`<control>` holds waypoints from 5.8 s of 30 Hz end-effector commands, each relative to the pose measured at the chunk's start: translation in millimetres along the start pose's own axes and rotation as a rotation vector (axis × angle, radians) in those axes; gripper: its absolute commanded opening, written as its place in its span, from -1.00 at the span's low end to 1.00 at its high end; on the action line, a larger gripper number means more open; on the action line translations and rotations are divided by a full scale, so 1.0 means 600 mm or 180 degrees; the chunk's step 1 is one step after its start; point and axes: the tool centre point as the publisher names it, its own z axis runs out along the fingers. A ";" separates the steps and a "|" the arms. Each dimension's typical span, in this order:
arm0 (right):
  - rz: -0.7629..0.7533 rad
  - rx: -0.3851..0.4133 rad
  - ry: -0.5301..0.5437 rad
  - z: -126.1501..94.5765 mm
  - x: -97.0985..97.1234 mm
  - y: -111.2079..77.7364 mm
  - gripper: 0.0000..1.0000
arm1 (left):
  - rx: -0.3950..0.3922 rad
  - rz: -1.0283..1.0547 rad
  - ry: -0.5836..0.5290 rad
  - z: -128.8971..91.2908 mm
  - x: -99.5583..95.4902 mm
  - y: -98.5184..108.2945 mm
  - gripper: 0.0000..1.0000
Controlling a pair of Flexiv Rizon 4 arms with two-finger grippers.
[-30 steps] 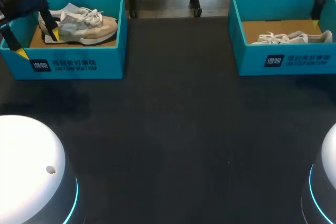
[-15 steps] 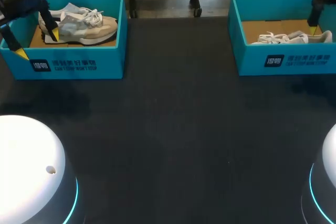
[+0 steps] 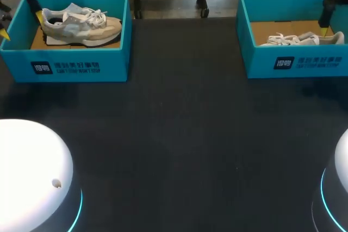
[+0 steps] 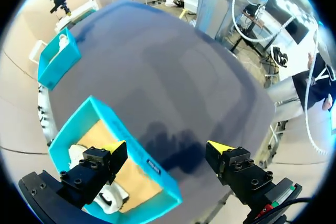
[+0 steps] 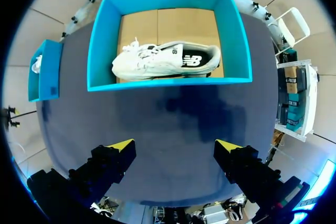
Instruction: Take the shoe out of the shoebox, open the shoe tongue, remove and reinsert the insole, then place the shoe into the shoebox
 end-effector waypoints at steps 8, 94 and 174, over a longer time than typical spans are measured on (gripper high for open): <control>0.0001 -0.0004 -0.0002 0.000 0.000 -0.001 1.00 | -0.0254 0.0822 0.0231 -0.016 -0.045 0.116 1.00; 0.0001 -0.0004 -0.0002 0.000 0.000 -0.001 1.00 | -0.0788 0.2719 0.0253 0.148 -0.301 0.472 1.00; 0.0001 -0.0004 -0.0002 0.000 0.000 -0.001 1.00 | -0.0771 0.2131 0.0257 0.076 -0.260 0.474 -1.00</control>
